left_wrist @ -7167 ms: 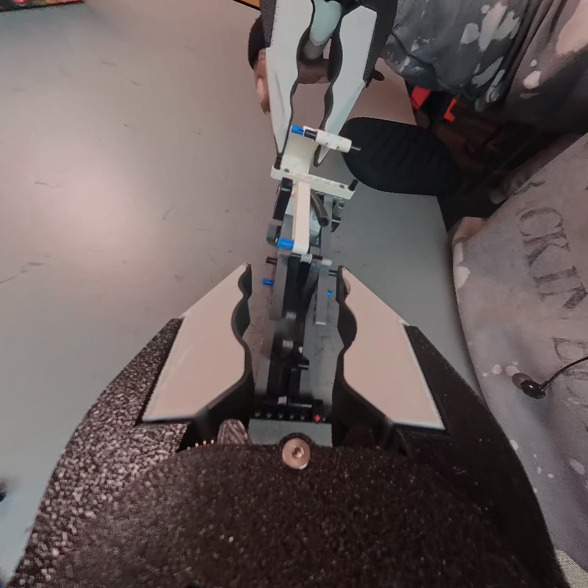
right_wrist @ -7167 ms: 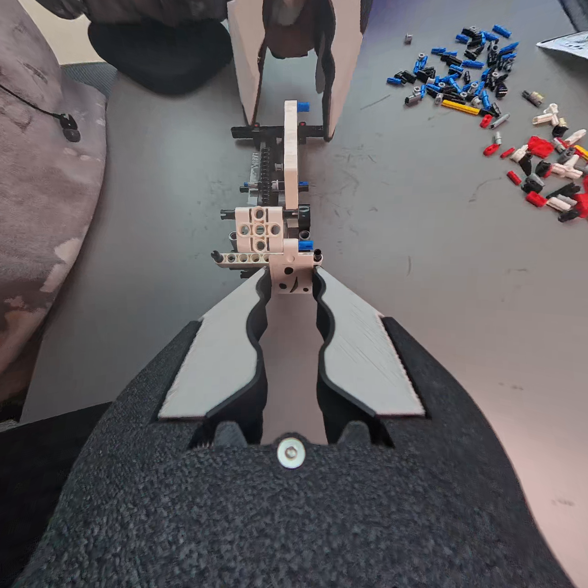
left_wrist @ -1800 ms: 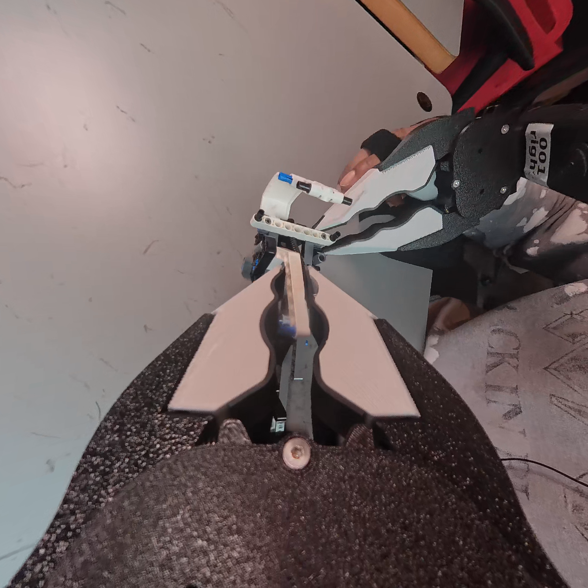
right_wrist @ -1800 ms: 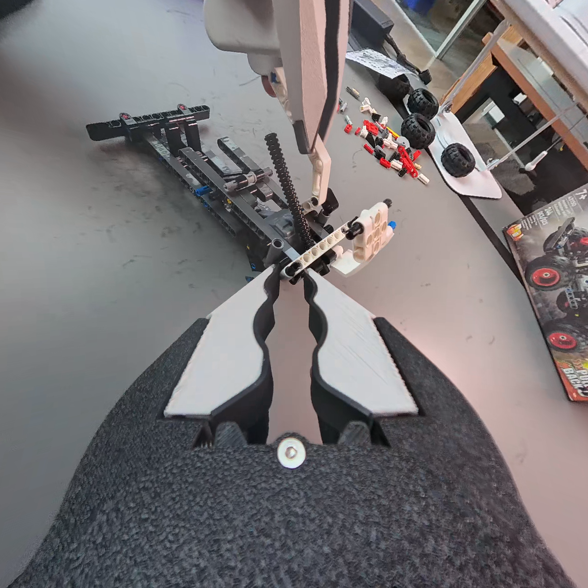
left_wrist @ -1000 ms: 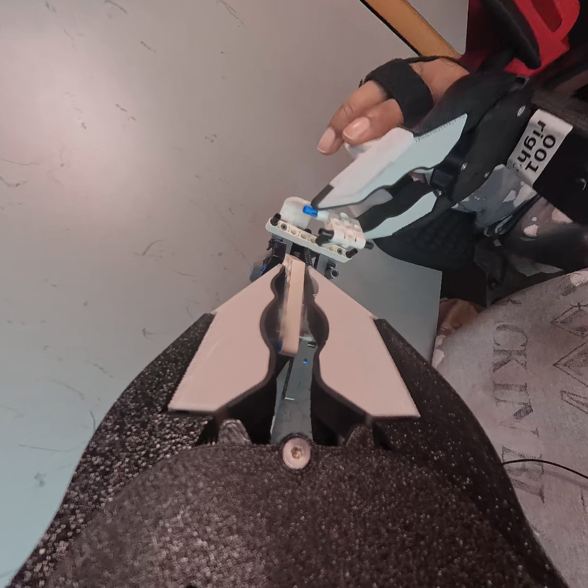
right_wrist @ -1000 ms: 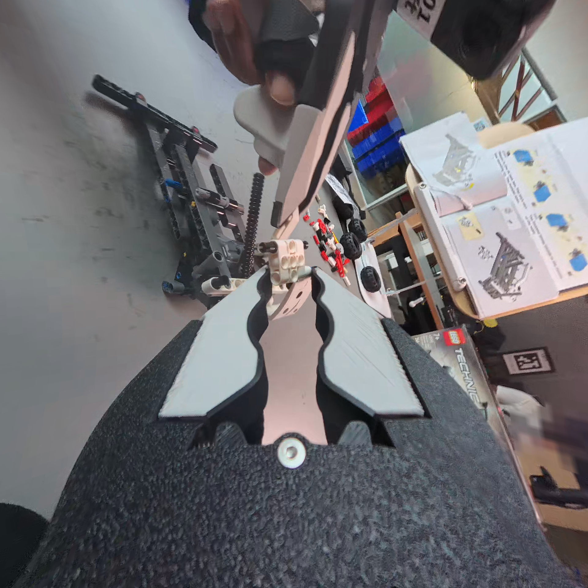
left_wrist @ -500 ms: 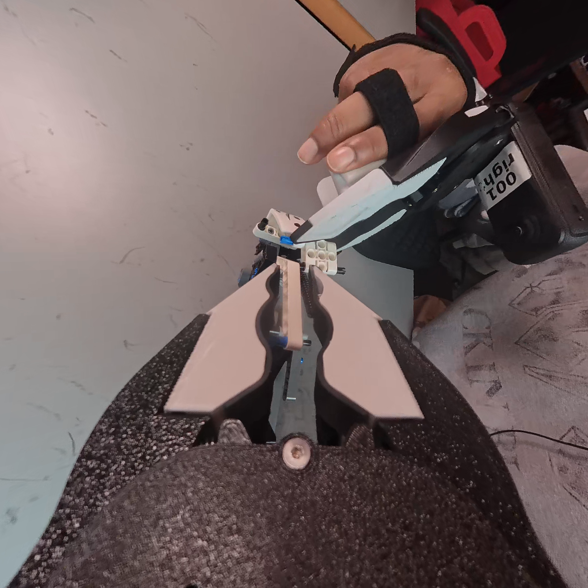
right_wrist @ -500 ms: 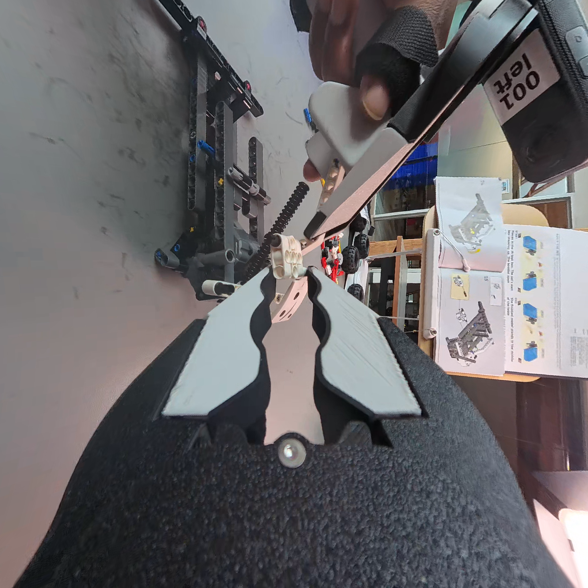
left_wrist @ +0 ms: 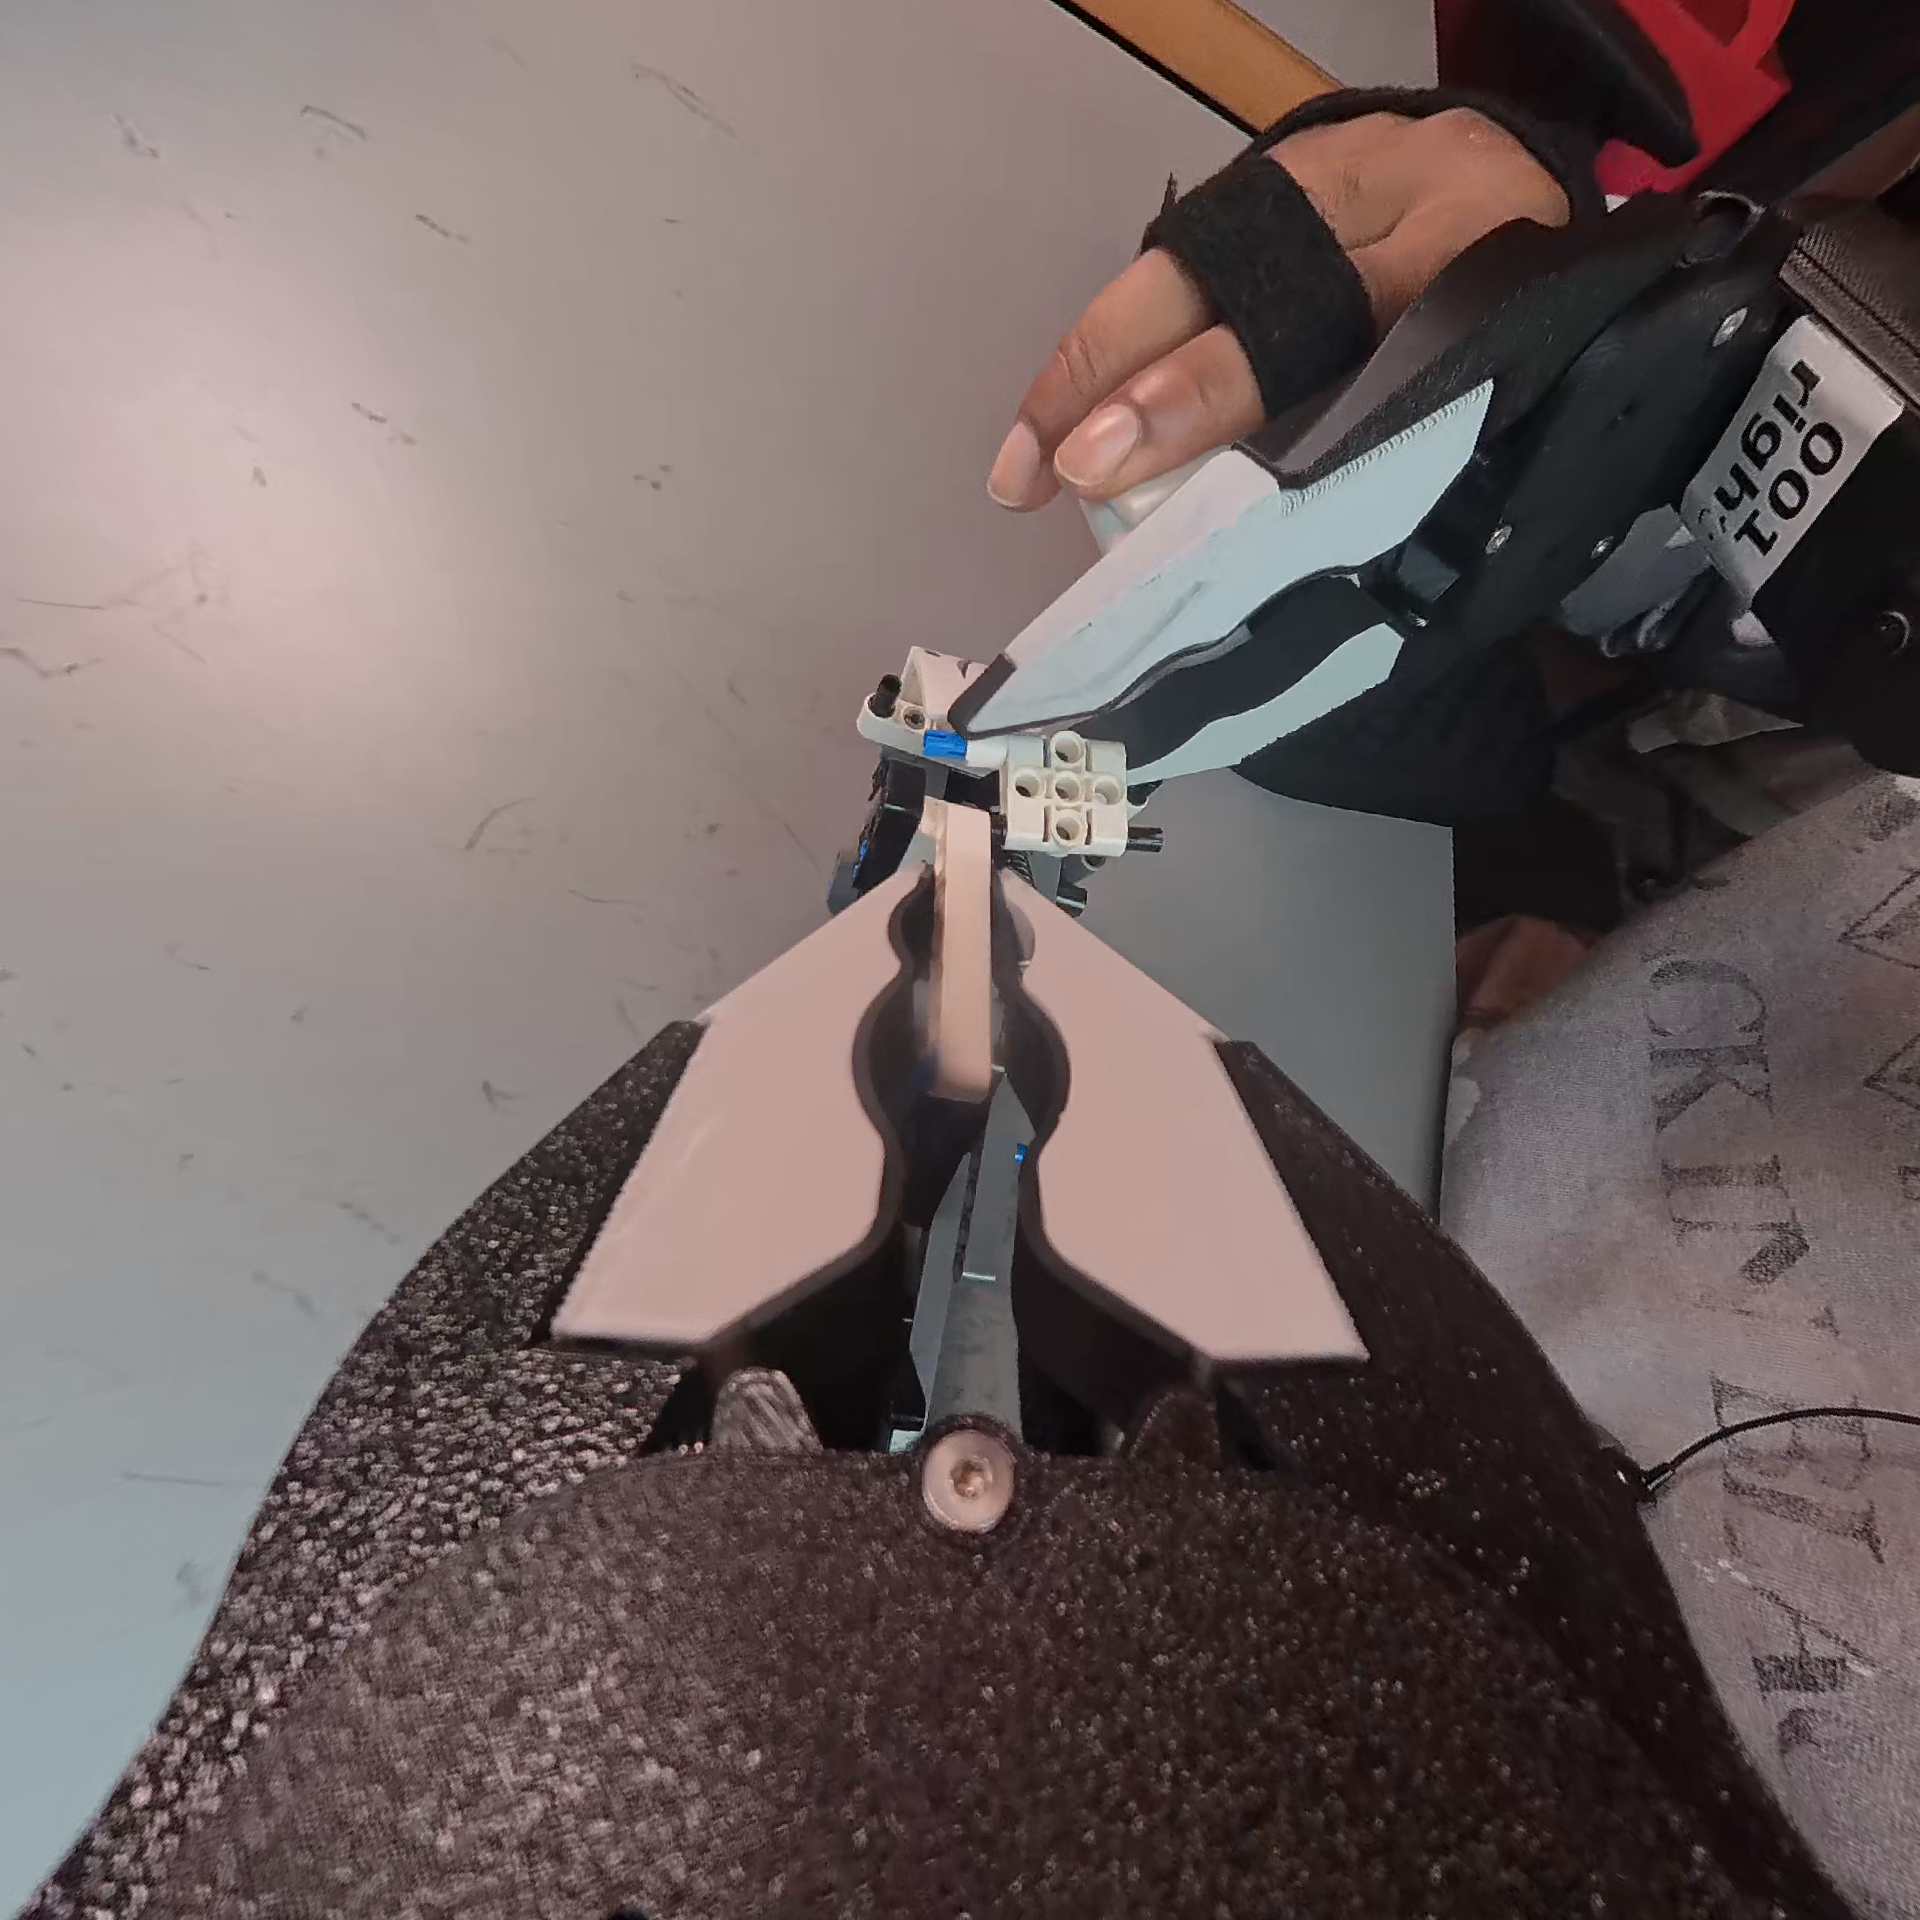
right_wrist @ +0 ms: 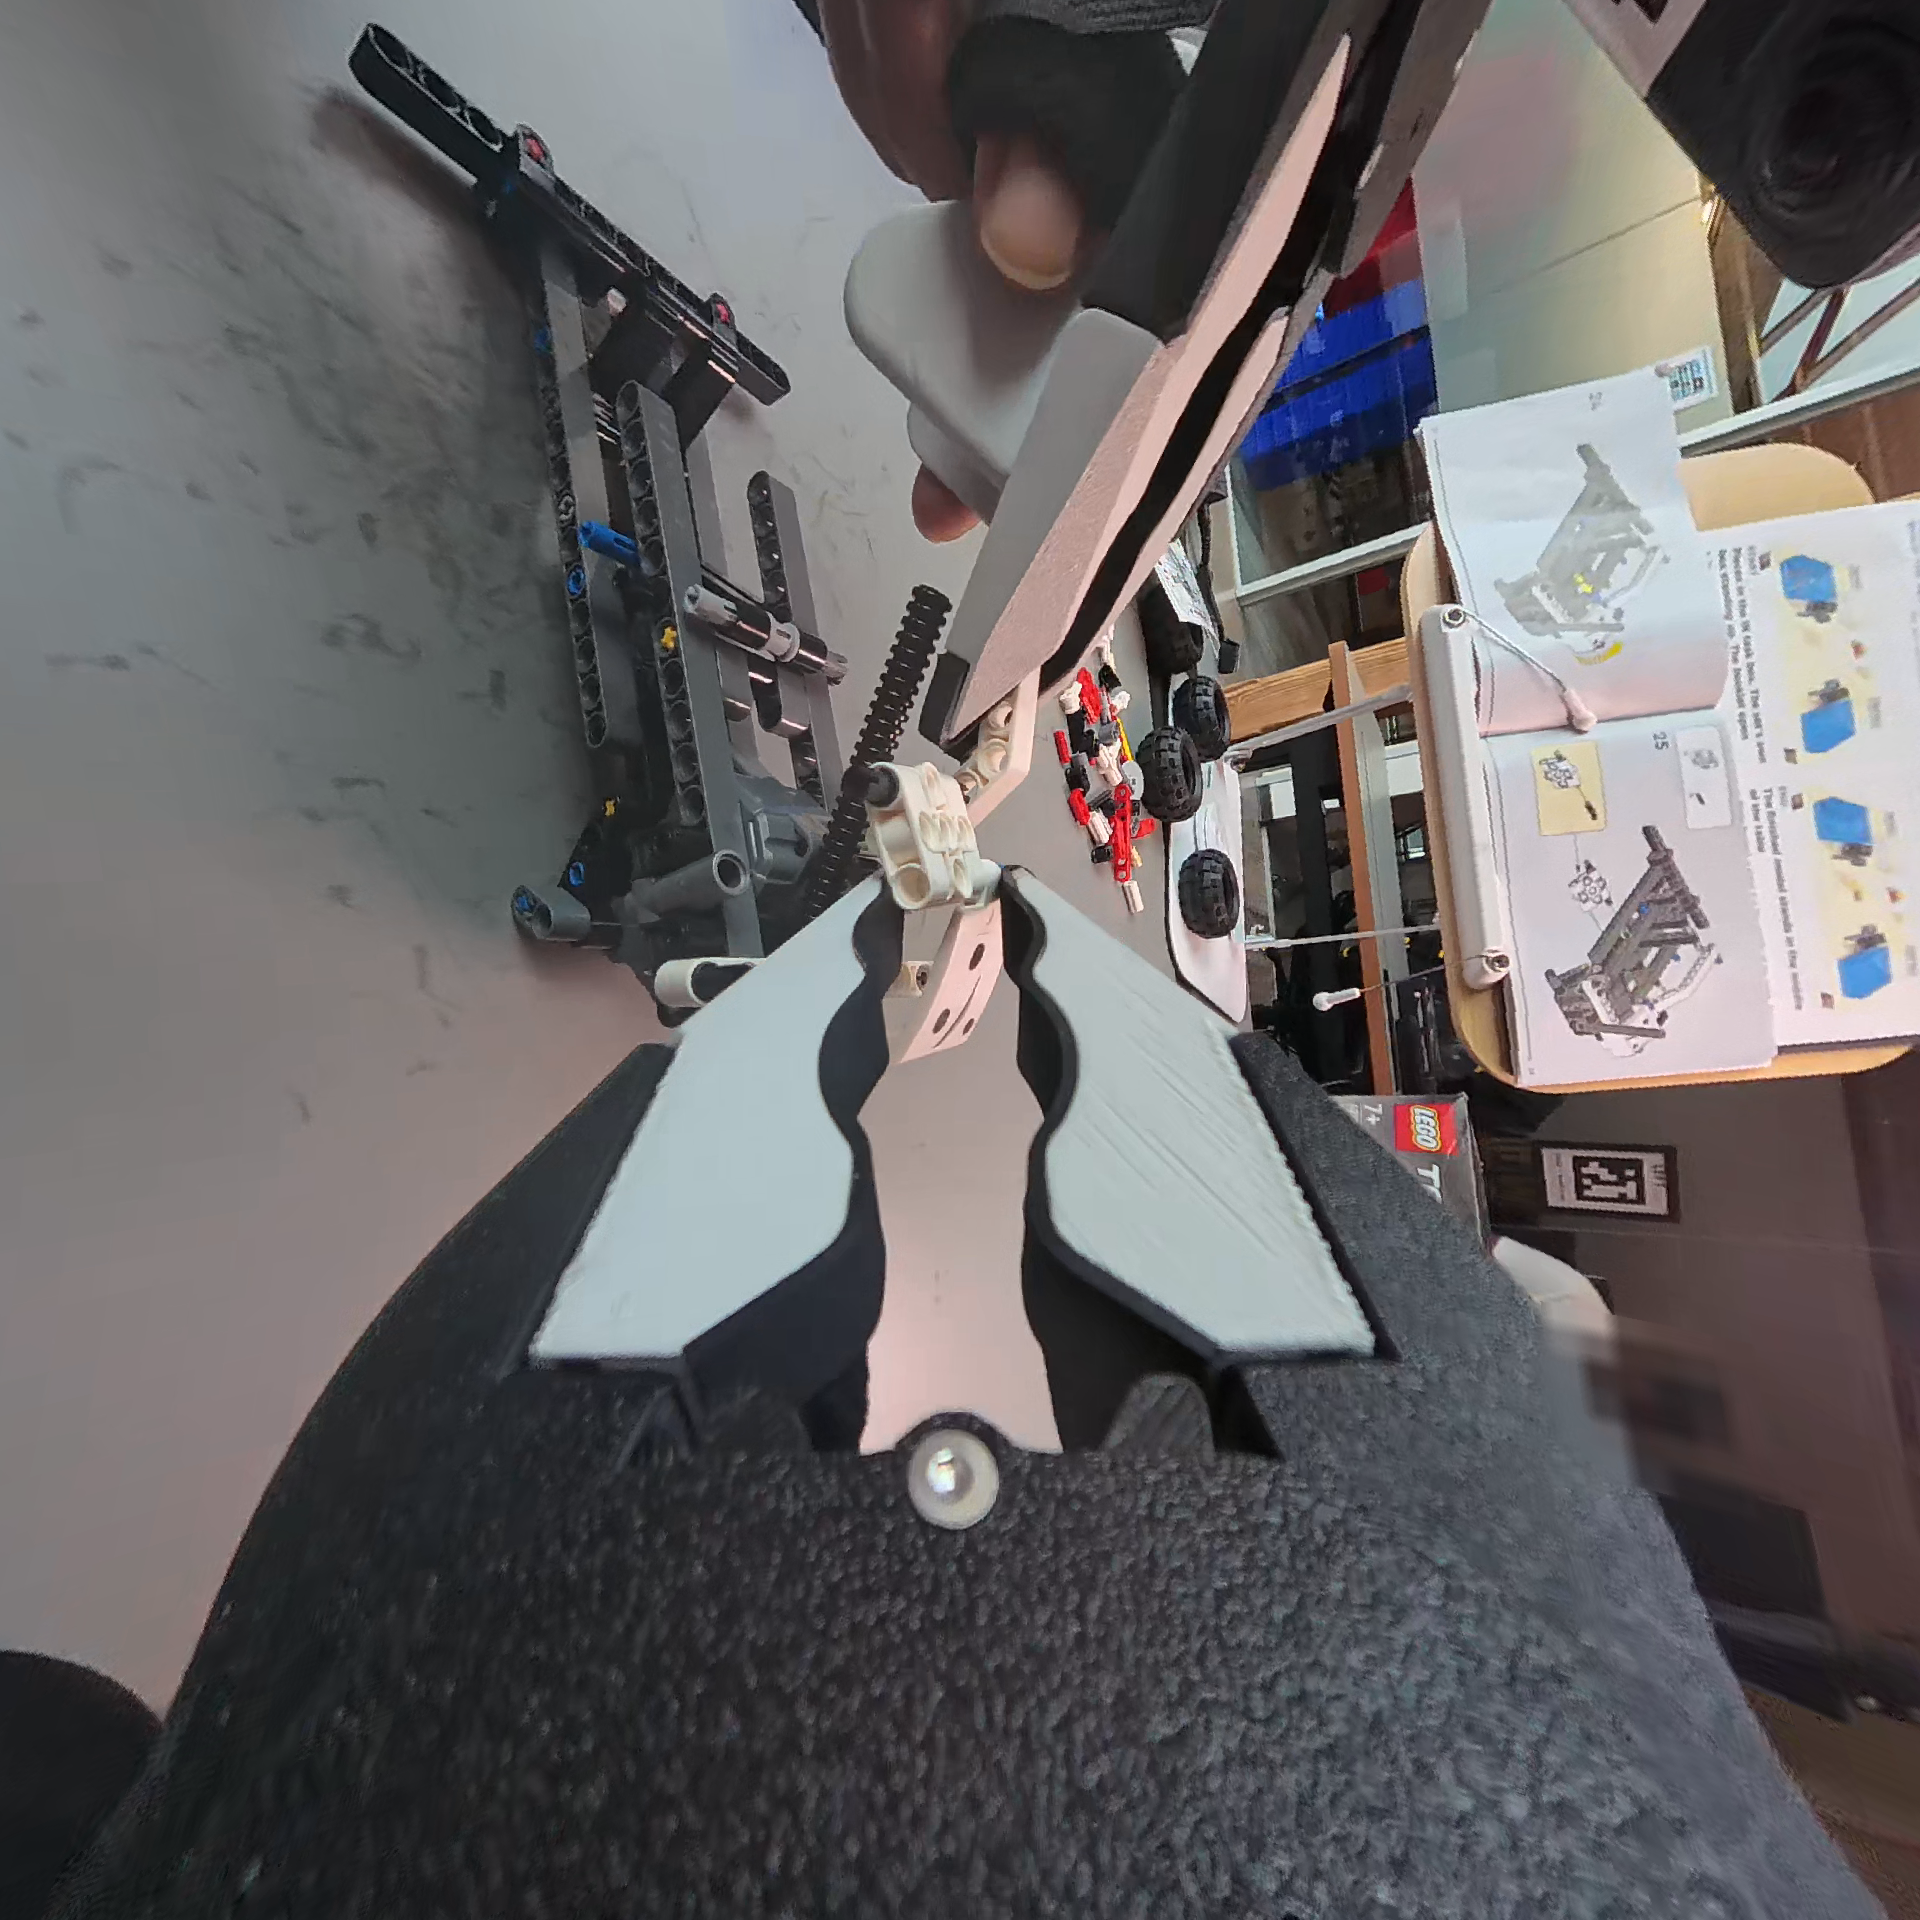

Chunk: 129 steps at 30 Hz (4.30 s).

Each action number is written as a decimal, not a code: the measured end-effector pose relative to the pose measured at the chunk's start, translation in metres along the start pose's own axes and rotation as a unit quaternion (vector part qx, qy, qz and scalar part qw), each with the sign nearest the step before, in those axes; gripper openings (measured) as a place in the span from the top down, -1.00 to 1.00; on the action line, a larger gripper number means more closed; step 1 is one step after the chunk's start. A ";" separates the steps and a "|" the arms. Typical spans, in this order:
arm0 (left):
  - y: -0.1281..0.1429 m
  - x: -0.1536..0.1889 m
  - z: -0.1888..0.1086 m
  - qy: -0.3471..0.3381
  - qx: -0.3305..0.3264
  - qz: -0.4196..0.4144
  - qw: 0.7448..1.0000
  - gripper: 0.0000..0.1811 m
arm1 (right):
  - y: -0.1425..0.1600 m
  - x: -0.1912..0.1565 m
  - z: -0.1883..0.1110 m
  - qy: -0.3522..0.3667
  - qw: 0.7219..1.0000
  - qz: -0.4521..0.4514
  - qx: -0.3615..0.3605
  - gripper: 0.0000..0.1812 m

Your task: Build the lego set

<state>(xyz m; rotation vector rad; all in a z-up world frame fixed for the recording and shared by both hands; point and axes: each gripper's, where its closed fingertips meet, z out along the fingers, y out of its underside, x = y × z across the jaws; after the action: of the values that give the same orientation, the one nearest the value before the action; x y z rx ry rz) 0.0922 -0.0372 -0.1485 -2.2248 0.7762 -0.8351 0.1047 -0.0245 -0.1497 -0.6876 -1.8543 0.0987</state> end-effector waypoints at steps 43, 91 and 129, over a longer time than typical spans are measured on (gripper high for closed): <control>0.003 0.013 0.003 0.140 0.042 -0.119 0.982 0.90 | -0.018 -0.015 0.003 -0.304 0.879 0.325 0.173 0.49; 0.003 0.002 -0.014 0.161 0.065 -0.129 0.976 0.89 | -0.026 -0.015 0.011 -0.307 0.915 0.237 0.109 0.61; 0.041 -0.049 -0.118 -0.088 0.281 -0.019 0.955 0.27 | 0.012 -0.022 0.023 -0.275 0.911 0.306 0.034 0.09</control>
<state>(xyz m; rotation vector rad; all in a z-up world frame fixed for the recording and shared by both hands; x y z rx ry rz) -0.0358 -0.0697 -0.1248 -1.7724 0.3506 -0.7491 0.0943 -0.0201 -0.1819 -1.2711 -2.0726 0.8361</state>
